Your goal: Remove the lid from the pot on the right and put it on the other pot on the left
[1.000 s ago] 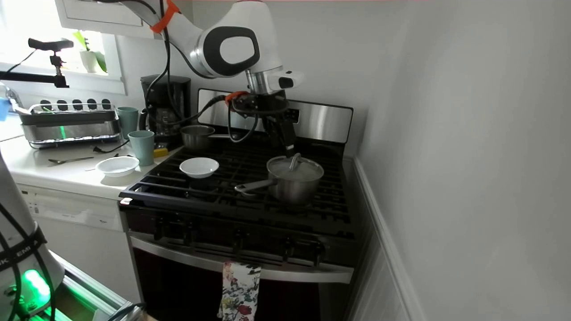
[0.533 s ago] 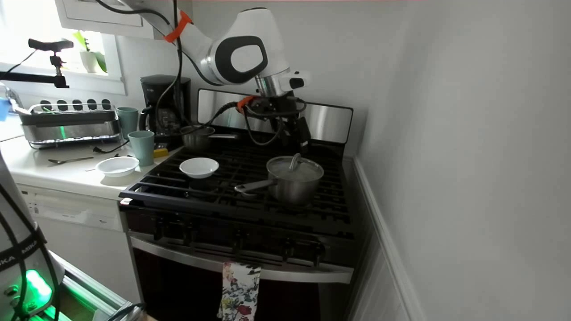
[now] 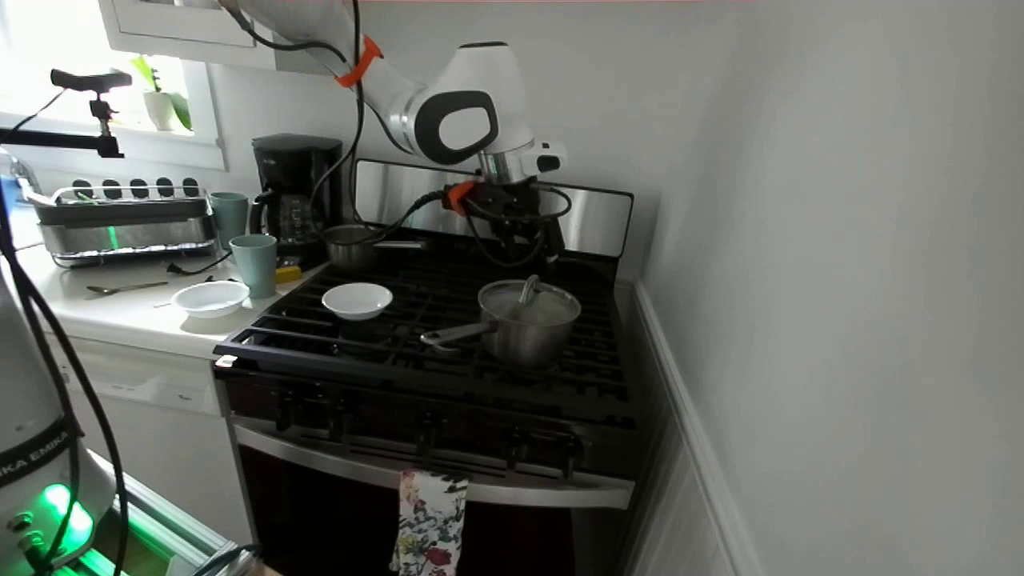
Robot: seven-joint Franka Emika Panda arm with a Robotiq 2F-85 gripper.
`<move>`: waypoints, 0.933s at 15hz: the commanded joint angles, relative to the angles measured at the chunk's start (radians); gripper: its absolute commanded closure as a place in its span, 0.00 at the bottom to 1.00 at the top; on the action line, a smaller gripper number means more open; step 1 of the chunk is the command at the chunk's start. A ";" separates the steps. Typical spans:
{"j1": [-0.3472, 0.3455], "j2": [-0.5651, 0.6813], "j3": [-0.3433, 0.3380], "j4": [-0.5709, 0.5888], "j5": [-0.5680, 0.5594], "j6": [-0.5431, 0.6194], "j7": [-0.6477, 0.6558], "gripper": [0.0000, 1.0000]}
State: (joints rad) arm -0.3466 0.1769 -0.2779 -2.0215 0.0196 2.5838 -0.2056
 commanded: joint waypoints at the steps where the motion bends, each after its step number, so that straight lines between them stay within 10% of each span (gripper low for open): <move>1: -0.019 0.090 0.027 0.117 0.063 -0.093 -0.078 0.08; 6: -0.040 0.165 0.048 0.199 0.073 -0.173 -0.132 0.55; 14: -0.073 0.226 0.066 0.291 0.065 -0.280 -0.183 1.00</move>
State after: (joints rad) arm -0.3909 0.3742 -0.2337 -1.7919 0.0583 2.3596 -0.3478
